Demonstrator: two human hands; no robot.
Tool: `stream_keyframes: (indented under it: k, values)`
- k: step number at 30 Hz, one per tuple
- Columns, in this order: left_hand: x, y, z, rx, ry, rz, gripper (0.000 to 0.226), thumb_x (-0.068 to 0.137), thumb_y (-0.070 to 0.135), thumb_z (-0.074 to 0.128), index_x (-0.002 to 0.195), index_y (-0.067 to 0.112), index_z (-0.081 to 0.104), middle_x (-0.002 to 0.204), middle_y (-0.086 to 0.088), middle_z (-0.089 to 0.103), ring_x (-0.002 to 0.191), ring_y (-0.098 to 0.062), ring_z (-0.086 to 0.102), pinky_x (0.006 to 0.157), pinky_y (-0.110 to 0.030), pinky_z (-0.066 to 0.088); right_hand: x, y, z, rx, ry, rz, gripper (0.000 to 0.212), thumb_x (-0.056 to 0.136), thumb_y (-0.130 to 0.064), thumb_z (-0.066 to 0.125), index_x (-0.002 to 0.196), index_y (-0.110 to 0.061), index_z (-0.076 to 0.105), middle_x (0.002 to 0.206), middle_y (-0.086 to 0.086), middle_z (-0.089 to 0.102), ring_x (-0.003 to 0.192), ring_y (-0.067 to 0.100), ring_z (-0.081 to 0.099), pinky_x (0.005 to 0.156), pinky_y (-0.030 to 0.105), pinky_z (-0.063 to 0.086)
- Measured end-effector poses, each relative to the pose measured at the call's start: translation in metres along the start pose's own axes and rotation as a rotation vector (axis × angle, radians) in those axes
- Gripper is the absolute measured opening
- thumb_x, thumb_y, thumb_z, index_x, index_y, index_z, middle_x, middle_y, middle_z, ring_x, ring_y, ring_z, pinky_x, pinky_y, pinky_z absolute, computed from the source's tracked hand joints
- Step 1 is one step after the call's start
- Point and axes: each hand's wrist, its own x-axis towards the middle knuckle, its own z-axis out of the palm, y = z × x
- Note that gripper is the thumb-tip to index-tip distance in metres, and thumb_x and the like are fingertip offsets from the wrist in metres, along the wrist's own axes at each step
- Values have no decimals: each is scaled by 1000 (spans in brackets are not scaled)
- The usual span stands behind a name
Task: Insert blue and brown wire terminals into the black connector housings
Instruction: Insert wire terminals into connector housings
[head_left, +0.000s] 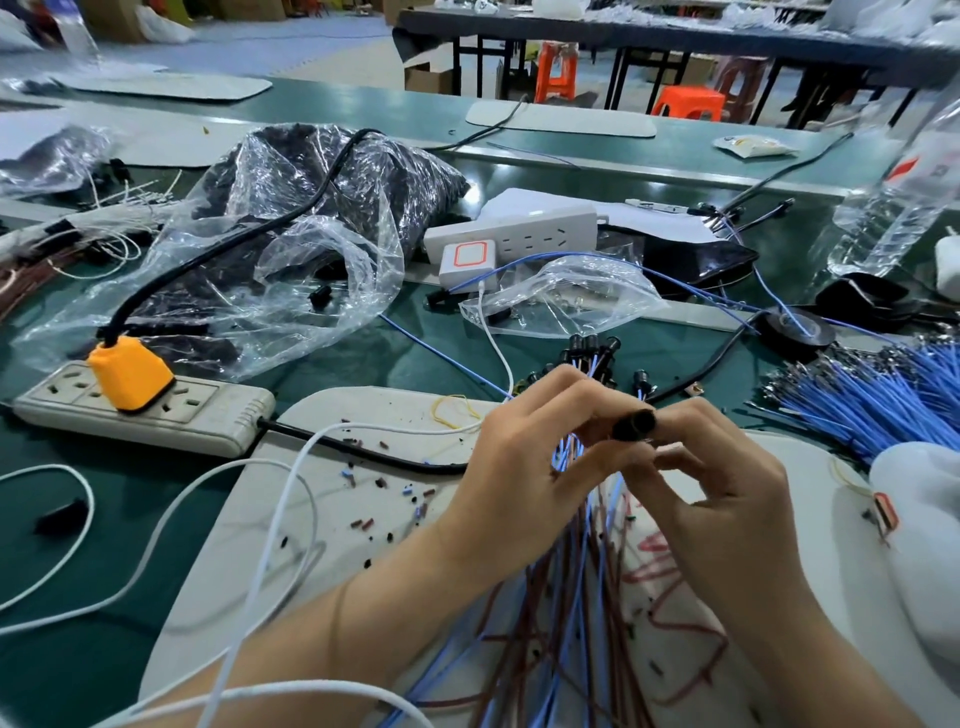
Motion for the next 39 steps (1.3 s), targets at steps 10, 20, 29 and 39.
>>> stream_keyframes:
  k: [10,20,29,39]
  values:
    - [-1,5,3,-125,0,-47,19,81,5,68,99,-1,68,86,3,51,70,-20,55,66,-35,52,-5,-8,3,76,33,50,6,89,-25,63,88,-21,67,80,-1,56,73,19,59,63,33,52]
    - [1,3,2,-126,-5,-45,21,81,1,69,101,-3,68,86,-4,52,75,-15,55,71,-26,49,1,-5,-5,-29,-16,-33,5,88,-17,62,92,-14,63,84,3,57,77,16,59,68,26,50]
    - [-2,0,3,-227,77,-139,16,87,8,65,103,8,67,90,2,61,76,-9,58,70,-29,50,5,-8,1,430,-4,358,45,65,-56,78,82,-16,71,78,9,69,76,20,67,78,30,55]
    - [-3,-1,5,-189,88,-138,27,80,11,71,94,30,57,80,17,57,65,-12,54,62,-29,48,7,-14,-1,472,-3,435,21,65,-32,75,70,-12,67,60,9,64,53,18,65,62,28,58]
